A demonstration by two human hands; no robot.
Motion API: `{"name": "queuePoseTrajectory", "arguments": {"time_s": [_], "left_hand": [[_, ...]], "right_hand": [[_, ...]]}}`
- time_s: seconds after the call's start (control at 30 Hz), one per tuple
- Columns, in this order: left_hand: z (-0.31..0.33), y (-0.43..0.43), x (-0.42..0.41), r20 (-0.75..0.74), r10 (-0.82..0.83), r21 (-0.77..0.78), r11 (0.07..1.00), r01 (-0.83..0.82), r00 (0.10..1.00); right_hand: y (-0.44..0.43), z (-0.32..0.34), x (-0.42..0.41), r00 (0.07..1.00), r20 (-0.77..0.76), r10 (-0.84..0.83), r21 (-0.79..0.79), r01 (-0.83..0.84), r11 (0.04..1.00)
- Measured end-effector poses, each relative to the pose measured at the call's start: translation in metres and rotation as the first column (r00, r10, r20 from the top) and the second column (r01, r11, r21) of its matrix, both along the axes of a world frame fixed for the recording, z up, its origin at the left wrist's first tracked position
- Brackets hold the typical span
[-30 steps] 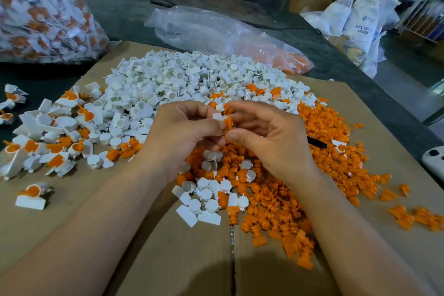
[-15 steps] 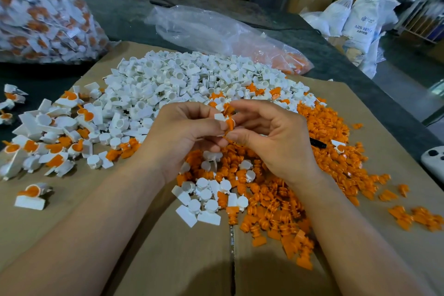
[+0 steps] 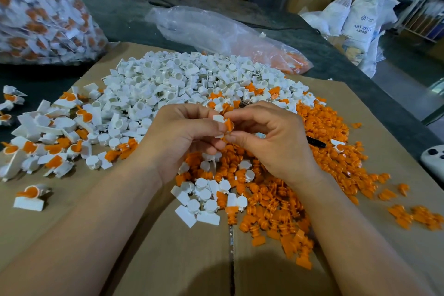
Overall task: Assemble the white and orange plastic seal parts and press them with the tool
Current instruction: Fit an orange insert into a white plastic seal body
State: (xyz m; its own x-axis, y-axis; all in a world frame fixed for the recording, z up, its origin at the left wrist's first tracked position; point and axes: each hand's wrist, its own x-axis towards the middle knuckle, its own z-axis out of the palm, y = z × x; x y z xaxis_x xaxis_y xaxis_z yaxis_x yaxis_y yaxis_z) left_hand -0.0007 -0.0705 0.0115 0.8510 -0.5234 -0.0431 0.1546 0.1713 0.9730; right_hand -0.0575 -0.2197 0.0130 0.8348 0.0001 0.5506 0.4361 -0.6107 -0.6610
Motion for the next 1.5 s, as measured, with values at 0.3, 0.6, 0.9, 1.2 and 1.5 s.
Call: {"name": "queuePoseTrajectory", "arguments": {"time_s": [0.3, 0.6, 0.9, 1.2, 1.5], "left_hand": [[0.0023, 0.0002, -0.0004, -0.034, 0.017, -0.012, 1.000, -0.017, 0.999], [0.0025, -0.0004, -0.0004, -0.039, 0.022, -0.017, 1.000, -0.023, 0.999], [0.0028, -0.0005, -0.0002, -0.035, 0.009, -0.016, 1.000, -0.010, 0.999], [0.0011, -0.0005, -0.0018, 0.004, 0.002, -0.011, 1.000, -0.002, 1.000], [0.0010, -0.0026, -0.0033, 0.055, 0.051, 0.015, 0.999, -0.052, 0.997]], "right_hand": [[-0.0018, -0.0026, 0.0015, 1.000, -0.010, 0.026, -0.003, -0.026, 1.000], [-0.0044, -0.0010, 0.0006, 0.999, -0.012, 0.037, -0.023, -0.038, 0.999], [-0.0022, 0.0001, -0.0002, 0.997, 0.070, 0.029, -0.024, -0.028, 0.999], [-0.0016, -0.0010, 0.0010, 0.994, 0.105, 0.010, -0.038, -0.006, 0.999], [-0.0015, -0.0008, 0.0009, 0.993, 0.118, 0.013, -0.068, -0.005, 0.998]]}}
